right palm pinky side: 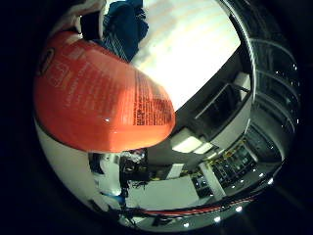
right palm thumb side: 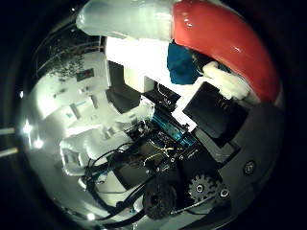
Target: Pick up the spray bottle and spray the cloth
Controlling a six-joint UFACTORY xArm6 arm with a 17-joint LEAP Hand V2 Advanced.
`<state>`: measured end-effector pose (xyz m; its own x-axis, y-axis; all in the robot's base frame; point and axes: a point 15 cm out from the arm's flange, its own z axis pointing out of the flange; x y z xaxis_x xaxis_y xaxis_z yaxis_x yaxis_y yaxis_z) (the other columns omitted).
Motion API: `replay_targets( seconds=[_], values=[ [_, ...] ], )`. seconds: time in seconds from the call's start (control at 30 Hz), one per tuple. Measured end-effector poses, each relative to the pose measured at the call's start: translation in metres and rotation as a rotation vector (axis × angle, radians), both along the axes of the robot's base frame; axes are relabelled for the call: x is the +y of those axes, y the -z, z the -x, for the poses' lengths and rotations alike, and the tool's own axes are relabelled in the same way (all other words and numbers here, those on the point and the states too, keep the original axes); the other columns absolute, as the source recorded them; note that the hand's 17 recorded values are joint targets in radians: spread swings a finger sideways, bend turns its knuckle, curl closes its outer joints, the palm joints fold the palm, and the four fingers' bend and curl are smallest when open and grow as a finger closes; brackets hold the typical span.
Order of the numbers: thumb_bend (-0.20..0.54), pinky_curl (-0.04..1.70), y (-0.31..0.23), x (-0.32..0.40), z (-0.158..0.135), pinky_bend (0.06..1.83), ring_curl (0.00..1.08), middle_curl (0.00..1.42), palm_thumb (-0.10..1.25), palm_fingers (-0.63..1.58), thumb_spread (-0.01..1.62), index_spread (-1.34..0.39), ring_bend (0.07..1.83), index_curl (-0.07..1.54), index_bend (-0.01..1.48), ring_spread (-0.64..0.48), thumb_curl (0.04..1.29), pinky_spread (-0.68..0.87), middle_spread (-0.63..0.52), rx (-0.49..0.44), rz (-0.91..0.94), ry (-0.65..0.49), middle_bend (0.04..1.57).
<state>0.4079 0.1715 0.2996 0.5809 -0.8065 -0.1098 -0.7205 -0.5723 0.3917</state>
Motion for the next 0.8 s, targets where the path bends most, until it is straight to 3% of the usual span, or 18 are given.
replay_targets(
  seconds=[0.4,0.8],
  values=[
    [-0.017,1.17,0.035,0.011,-0.006,1.05,0.55,0.59,1.01,1.22,0.80,-0.19,1.46,0.68,1.15,-0.15,0.88,-0.21,-0.09,-0.051,0.310,-0.027,1.34],
    [-0.017,1.17,0.067,0.021,-0.006,1.05,0.55,0.59,1.01,1.22,0.80,-0.19,1.46,0.68,1.15,-0.15,0.88,-0.23,-0.09,-0.043,0.397,-0.057,1.34]
  ],
)
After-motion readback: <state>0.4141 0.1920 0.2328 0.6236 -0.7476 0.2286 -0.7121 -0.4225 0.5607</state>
